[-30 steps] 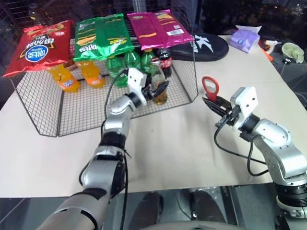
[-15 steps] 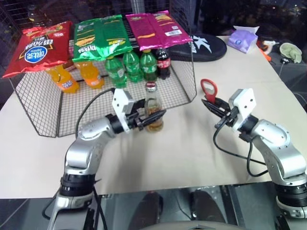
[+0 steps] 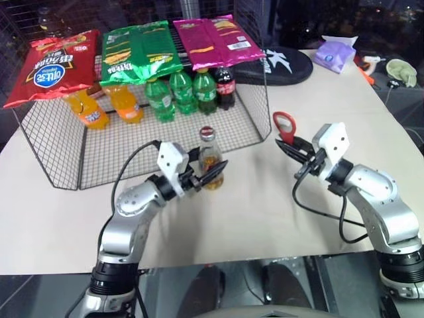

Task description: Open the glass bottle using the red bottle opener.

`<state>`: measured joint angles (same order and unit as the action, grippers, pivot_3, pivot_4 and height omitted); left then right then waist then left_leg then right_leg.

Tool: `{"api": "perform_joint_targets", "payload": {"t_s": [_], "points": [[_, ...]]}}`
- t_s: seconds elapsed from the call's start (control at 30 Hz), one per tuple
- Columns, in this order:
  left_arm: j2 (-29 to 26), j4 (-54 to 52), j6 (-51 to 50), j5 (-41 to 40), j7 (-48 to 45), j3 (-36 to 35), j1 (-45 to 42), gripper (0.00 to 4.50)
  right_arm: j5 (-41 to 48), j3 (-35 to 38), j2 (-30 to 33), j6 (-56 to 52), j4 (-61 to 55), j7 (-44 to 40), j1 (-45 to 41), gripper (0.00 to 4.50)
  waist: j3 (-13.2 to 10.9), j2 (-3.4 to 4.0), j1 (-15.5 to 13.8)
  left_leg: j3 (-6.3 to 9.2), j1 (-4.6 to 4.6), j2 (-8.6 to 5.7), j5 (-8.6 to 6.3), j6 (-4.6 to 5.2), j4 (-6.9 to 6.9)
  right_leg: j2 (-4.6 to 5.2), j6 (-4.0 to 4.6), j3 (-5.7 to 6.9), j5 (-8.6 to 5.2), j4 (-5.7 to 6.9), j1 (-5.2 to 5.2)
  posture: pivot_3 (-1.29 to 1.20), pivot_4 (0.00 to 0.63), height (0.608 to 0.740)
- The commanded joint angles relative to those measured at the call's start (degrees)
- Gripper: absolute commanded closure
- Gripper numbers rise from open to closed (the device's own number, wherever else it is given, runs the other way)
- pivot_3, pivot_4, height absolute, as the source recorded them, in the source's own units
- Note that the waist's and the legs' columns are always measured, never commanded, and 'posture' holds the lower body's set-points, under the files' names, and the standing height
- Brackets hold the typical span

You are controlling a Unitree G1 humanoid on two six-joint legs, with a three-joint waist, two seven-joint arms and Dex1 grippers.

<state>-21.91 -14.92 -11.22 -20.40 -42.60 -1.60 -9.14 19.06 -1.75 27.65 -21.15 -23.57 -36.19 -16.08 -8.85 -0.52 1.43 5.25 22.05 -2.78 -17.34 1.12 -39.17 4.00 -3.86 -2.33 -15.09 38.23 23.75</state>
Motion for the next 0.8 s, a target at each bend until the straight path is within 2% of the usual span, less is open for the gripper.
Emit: {"api": "perform_joint_targets", "payload": {"t_s": [0.03, 0.23, 0.27, 0.37, 0.8], "points": [[0.4, -0.9, 3.3, -0.1, 0.4, -0.5, 0.2, 1.97, 1.3, -0.2, -0.2, 0.0, -2.1, -0.9, 0.0, 4.50, 0.0, 0.00, -0.1, 0.00, 0.00, 0.00, 0.00, 0.00, 0.00, 0.00, 0.00, 0.00, 0.00, 0.00, 0.00, 0.00, 0.150, 0.740], [1.0, -0.8, 3.6, -1.3, 0.3, -0.7, 0.7, 1.97, 1.4, -0.5, -0.2, -0.4, -2.2, -1.3, 0.3, 4.50, 0.0, 0.00, -0.5, 0.00, 0.00, 0.00, 0.00, 0.00, 0.00, 0.00, 0.00, 0.00, 0.00, 0.00, 0.00, 0.00, 0.150, 0.740], [1.0, -0.8, 3.5, -1.4, 0.2, -0.7, 0.6, 0.96, 1.4, -0.5, -0.2, -0.4, -2.2, -1.3, 0.3, 4.50, 0.0, 0.00, -0.5, 0.00, 0.00, 0.00, 0.00, 0.00, 0.00, 0.00, 0.00, 0.00, 0.00, 0.00, 0.00, 0.00, 0.150, 0.740], [1.0, -0.5, 4.1, -0.8, 0.5, -0.7, 0.5, 0.11, 1.4, -0.4, -0.2, -0.3, -2.0, -1.5, 0.3, 4.50, 0.0, 0.00, -0.6, -0.01, -0.02, 0.00, 0.00, 0.00, 0.00, 0.00, 0.00, 0.00, 0.00, 0.00, -0.01, 0.00, 0.150, 0.740], [0.5, -3.3, 2.3, -4.2, 0.7, -1.7, 0.4, 0.11, 5.2, 0.3, 0.9, -2.6, -3.0, -4.7, 1.0, 4.50, 0.0, 0.00, -0.6, 0.00, -0.03, 0.01, 0.00, 0.00, 0.00, 0.00, 0.00, 0.00, 0.00, 0.00, -0.03, 0.00, 0.150, 0.740]]}}
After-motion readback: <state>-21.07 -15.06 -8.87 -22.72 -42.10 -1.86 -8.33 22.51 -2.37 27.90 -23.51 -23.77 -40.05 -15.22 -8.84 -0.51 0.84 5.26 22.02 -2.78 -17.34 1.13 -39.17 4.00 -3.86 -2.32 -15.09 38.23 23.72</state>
